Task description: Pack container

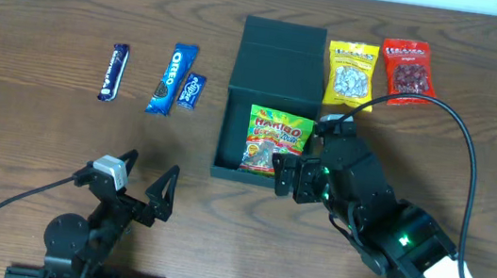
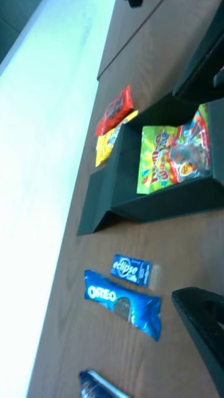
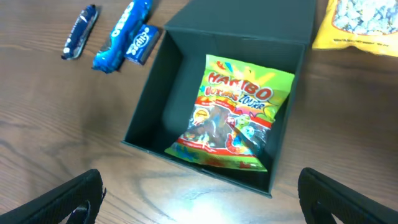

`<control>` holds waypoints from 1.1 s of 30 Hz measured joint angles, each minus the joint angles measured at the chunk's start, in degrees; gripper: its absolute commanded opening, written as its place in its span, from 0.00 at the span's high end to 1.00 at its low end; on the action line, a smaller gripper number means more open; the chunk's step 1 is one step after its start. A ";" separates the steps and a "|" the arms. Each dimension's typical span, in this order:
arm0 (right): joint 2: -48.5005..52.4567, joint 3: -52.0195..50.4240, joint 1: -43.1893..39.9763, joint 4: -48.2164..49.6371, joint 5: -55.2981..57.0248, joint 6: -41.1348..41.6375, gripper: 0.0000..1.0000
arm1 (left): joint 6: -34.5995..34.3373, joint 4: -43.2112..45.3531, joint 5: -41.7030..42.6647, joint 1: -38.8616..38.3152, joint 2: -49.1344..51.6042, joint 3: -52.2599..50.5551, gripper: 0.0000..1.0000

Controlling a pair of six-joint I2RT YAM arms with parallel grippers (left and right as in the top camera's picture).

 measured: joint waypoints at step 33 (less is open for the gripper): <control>0.07 0.00 -17.33 2.47 9.86 -9.22 0.01 | 16.24 1.03 -17.31 0.00 70.40 42.71 0.05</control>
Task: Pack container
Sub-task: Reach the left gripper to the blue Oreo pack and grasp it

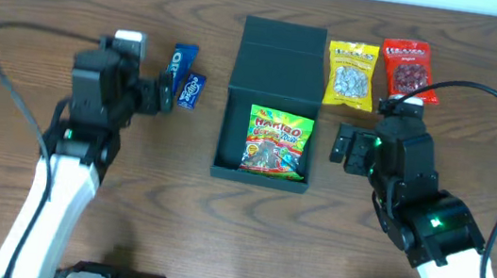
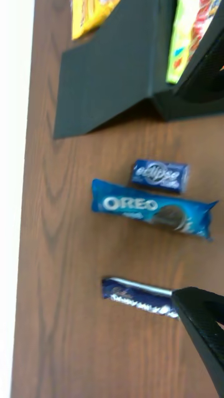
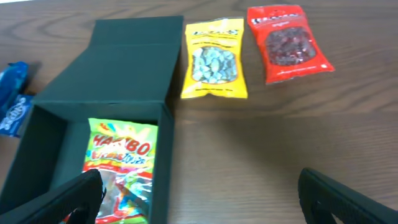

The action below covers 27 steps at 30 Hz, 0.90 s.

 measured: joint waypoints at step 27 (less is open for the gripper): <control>0.20 0.00 -0.76 -0.04 0.02 -1.07 0.01 | 5.31 -7.80 -2.49 0.00 32.94 19.96 0.05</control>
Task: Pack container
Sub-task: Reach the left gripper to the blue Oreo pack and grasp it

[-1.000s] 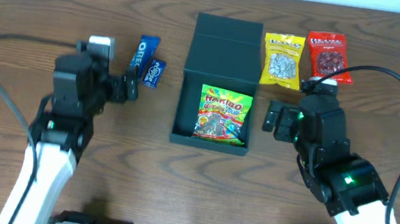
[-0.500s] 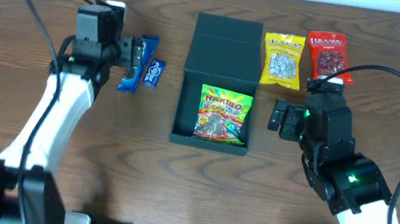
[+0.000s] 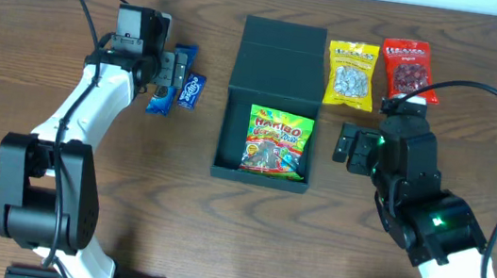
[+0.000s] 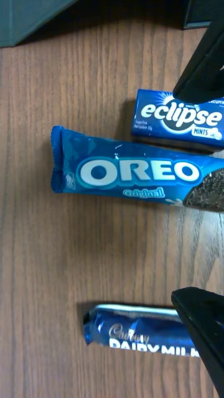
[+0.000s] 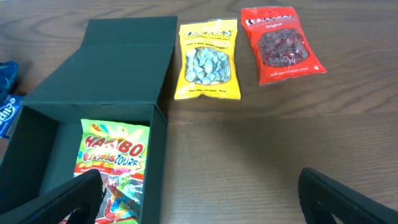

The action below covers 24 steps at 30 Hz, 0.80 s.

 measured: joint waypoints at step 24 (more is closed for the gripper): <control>1.11 0.00 0.00 -0.04 -0.02 0.00 0.01 | 0.07 2.93 -0.31 0.00 8.48 0.02 0.00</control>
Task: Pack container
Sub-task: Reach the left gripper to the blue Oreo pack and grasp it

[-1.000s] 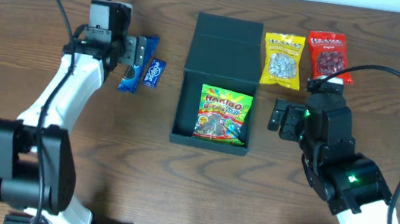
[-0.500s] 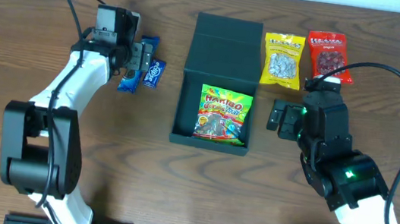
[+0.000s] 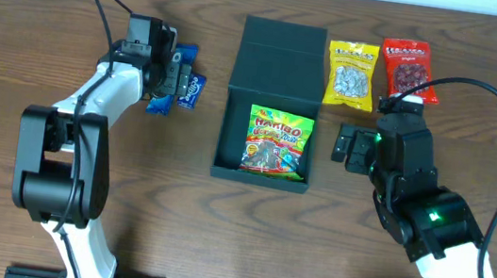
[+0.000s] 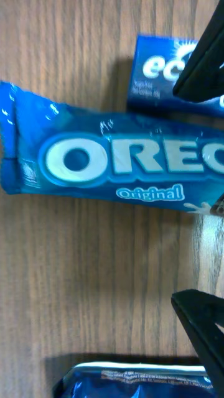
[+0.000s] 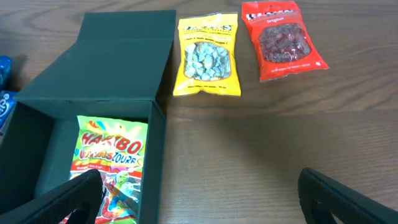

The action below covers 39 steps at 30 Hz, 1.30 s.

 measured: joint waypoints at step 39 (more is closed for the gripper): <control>0.00 0.00 0.00 0.22 0.00 0.00 0.01 | -1.09 -5.46 -5.79 0.00 1.40 0.66 0.73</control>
